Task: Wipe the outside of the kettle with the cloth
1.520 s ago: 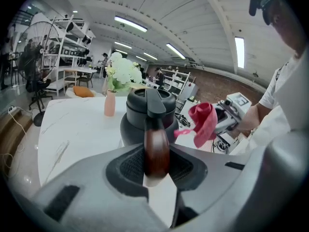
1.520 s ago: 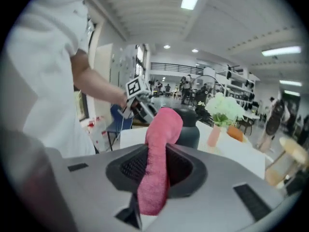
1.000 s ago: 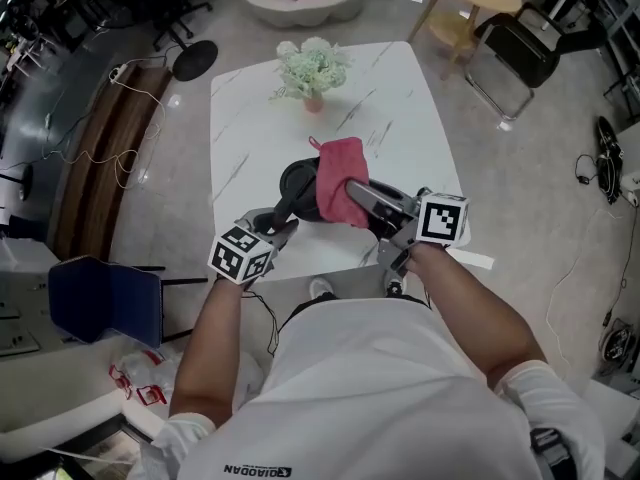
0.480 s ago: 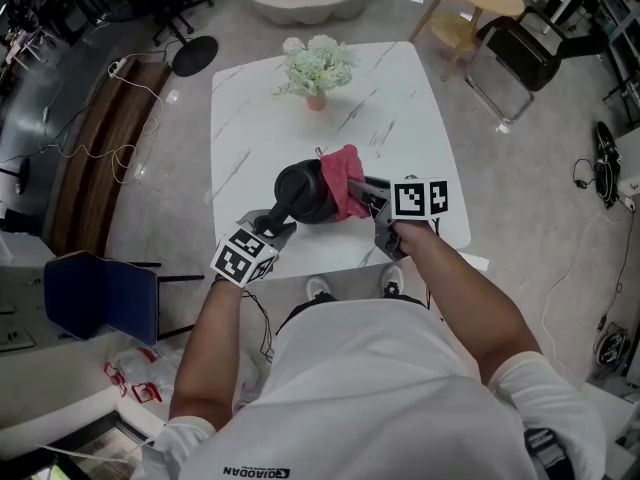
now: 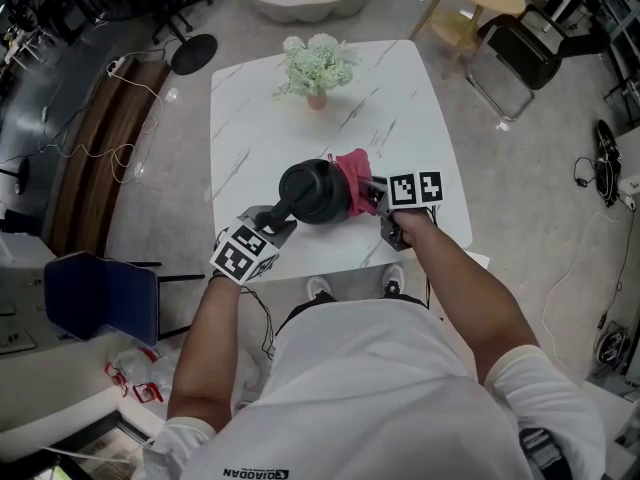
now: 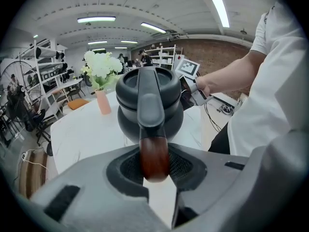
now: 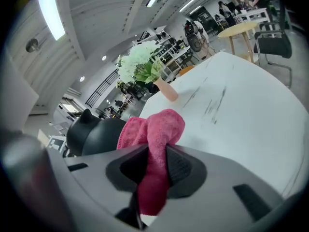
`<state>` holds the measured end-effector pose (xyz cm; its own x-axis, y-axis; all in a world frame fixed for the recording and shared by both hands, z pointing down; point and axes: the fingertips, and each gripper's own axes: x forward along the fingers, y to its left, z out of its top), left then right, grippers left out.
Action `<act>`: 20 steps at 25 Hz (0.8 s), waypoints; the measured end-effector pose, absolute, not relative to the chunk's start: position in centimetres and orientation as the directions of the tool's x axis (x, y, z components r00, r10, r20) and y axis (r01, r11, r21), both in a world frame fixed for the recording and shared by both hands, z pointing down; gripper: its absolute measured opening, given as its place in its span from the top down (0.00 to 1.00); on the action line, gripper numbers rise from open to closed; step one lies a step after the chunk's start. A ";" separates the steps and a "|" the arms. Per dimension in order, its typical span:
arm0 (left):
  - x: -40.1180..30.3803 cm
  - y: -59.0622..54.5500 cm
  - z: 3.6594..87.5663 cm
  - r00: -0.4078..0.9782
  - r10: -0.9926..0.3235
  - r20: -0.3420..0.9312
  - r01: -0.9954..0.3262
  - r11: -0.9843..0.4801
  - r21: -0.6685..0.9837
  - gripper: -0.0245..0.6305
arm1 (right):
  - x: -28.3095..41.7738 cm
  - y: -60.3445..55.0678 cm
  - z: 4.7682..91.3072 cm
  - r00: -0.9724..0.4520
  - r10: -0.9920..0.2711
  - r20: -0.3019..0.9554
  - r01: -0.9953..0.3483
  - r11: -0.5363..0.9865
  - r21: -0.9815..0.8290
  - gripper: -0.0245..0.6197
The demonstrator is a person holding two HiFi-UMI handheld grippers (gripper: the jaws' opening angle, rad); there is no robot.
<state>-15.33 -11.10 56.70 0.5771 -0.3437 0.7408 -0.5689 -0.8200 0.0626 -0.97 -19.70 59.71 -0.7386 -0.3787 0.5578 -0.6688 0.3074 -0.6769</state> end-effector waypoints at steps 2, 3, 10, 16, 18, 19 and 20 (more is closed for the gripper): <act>-15.4 -11.3 56.6 0.577 -0.342 0.742 -0.565 -0.823 0.060 0.81 | -0.8 -19.9 60.7 -0.722 -0.381 0.577 -0.687 0.299 -0.662 0.82; -15.4 -11.3 56.5 0.577 -0.341 0.743 -0.563 -0.824 0.059 0.81 | -0.6 -19.9 61.2 -0.713 -0.381 0.588 -0.697 0.292 -0.655 0.82; -15.0 -11.8 56.0 0.582 -0.336 0.741 -0.548 -0.835 0.052 0.81 | 1.3 -19.5 64.2 -0.591 -0.401 0.700 -0.807 0.282 -0.520 0.81; -13.4 -12.6 55.2 0.603 -0.329 0.727 -0.509 -0.860 0.032 0.81 | 7.4 -19.1 57.1 -0.556 -0.628 0.544 -0.797 0.219 -0.563 0.81; -12.6 -13.1 54.6 0.614 -0.332 0.716 -0.495 -0.868 0.023 0.81 | 9.3 -18.5 55.2 -0.546 -0.661 0.515 -0.794 0.212 -0.570 0.81; -12.2 -13.2 54.4 0.617 -0.330 0.714 -0.488 -0.873 0.019 0.81 | 10.0 -18.2 54.5 -0.543 -0.672 0.504 -0.794 0.214 -0.569 0.81; -12.0 -13.3 54.3 0.616 -0.326 0.717 -0.481 -0.877 0.015 0.81 | 10.5 -17.9 53.8 -0.541 -0.680 0.494 -0.794 0.220 -0.566 0.81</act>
<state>-12.03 -13.35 54.35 0.6161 -0.3255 0.7172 -0.4811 -0.8765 0.0155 10.51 -17.88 53.78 -0.5413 -0.6801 0.4945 -0.7942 0.2204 -0.5663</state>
